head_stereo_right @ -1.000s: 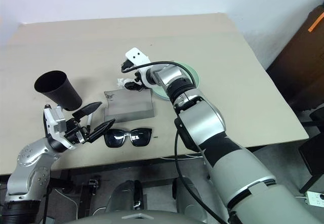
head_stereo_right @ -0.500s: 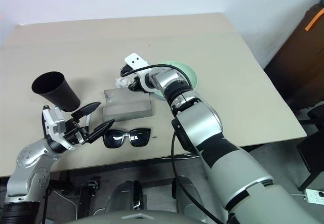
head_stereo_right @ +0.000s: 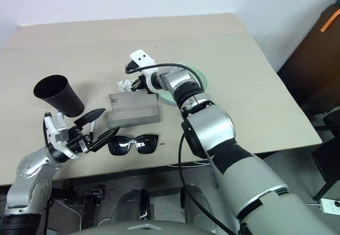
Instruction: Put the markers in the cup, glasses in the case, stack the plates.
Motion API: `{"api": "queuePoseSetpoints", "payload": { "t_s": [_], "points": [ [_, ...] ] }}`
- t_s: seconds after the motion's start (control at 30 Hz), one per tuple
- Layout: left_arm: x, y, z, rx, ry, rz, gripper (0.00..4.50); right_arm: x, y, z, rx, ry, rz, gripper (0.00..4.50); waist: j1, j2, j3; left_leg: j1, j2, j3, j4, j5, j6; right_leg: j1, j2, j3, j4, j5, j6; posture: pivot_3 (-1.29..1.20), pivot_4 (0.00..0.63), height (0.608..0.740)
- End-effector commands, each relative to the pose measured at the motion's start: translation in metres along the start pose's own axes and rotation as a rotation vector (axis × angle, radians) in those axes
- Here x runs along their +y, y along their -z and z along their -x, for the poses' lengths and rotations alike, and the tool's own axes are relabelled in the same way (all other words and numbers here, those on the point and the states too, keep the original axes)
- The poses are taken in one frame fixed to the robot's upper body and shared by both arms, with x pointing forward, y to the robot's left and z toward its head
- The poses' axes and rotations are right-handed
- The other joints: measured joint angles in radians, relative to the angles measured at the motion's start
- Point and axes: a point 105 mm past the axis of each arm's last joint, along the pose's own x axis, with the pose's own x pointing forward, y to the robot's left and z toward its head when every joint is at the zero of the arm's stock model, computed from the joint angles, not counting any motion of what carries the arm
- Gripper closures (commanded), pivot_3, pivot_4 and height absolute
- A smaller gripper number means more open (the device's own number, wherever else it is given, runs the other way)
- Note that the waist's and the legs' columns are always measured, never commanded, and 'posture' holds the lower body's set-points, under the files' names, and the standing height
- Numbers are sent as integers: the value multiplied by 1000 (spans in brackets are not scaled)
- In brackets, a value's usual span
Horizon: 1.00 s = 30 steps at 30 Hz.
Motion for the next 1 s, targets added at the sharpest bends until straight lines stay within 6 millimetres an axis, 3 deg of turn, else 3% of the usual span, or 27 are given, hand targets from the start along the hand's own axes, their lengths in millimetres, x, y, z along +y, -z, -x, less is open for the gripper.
{"api": "queuePoseSetpoints", "payload": {
  "t_s": [0.03,0.17,0.33,0.5,0.63,0.7,0.83,0.93,1.0],
  "points": [
    [2,-12,-1,-26,2,-50,0,1,-47,17,-156,-25,44,4453,0,0,0,0,0,0,0,0,0,0,0,0,0,0,0,0,150,726],
    [4,-12,-3,-26,5,-54,0,-6,-66,32,-251,-23,21,4453,0,0,0,0,0,0,0,0,0,0,0,0,0,0,0,0,150,726],
    [5,-14,-5,-32,7,-57,0,-35,-79,58,-367,93,23,4453,1,0,0,0,0,0,0,0,0,0,0,0,0,0,0,0,150,726],
    [8,-16,-4,-35,-4,-66,0,-61,-70,87,-399,147,23,4453,0,0,0,-1,0,0,0,0,0,0,0,0,-1,0,0,0,150,726],
    [10,-16,-1,-30,-11,-67,0,-79,-45,103,-343,184,15,4453,0,0,0,-1,0,0,0,0,0,0,0,0,-1,0,0,0,150,726],
    [11,-15,0,-28,-13,-66,0,-81,-31,103,-308,171,4,4453,0,0,0,-1,0,0,0,0,0,0,0,0,-1,0,0,0,150,726],
    [13,-13,0,-27,-14,-61,0,-74,-23,96,-281,145,24,4453,-2,1,1,-1,0,0,0,0,0,-1,1,1,0,1,2,0,150,726],
    [13,-11,-1,-29,-11,-59,0,-61,-25,84,-267,97,46,3879,-2,2,1,-1,0,0,0,0,0,-1,1,1,0,1,3,0,150,726],
    [13,-11,-2,-30,-9,-59,0,-51,-27,75,-261,62,62,3270,-2,2,1,-1,0,0,0,0,0,-1,2,1,0,1,3,0,150,726]
  ]
}}
